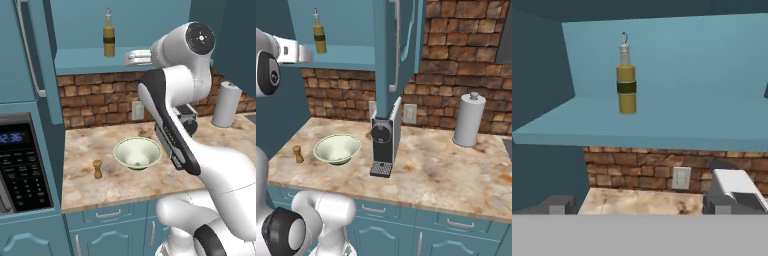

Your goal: Retrieve the bottle and the shaker from the cabinet and place them next to the mixing bowl on the counter. Then add garlic from the fridge to the mixing bowl.

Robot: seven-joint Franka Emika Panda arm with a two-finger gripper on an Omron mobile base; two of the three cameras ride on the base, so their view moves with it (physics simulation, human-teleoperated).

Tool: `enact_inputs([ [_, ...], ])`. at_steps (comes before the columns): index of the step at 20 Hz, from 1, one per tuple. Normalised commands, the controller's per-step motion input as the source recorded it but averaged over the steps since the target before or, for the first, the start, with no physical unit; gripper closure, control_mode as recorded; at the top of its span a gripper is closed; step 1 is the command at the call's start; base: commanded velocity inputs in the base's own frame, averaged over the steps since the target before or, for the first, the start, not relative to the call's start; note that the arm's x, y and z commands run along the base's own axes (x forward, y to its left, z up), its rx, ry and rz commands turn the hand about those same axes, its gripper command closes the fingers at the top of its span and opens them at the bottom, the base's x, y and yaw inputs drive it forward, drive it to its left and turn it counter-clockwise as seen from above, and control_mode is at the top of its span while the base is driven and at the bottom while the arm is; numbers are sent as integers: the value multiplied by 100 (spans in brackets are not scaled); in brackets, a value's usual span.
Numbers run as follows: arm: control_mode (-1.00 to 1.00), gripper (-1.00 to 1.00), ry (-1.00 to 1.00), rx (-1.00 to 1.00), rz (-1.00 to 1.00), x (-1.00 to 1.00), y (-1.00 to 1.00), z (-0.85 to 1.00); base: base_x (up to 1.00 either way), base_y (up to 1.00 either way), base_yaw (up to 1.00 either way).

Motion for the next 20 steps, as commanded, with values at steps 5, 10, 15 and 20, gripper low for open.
enact_inputs([
  [5,-100,-100,-14,5,1,4,-14,54,0,0,0],
  [10,-100,-100,-11,3,5,4,0,46,0,0,0],
  [15,-100,-100,0,0,3,8,0,16,0,0,0],
  [20,-100,-100,6,0,3,11,17,0,0,0,0],
])
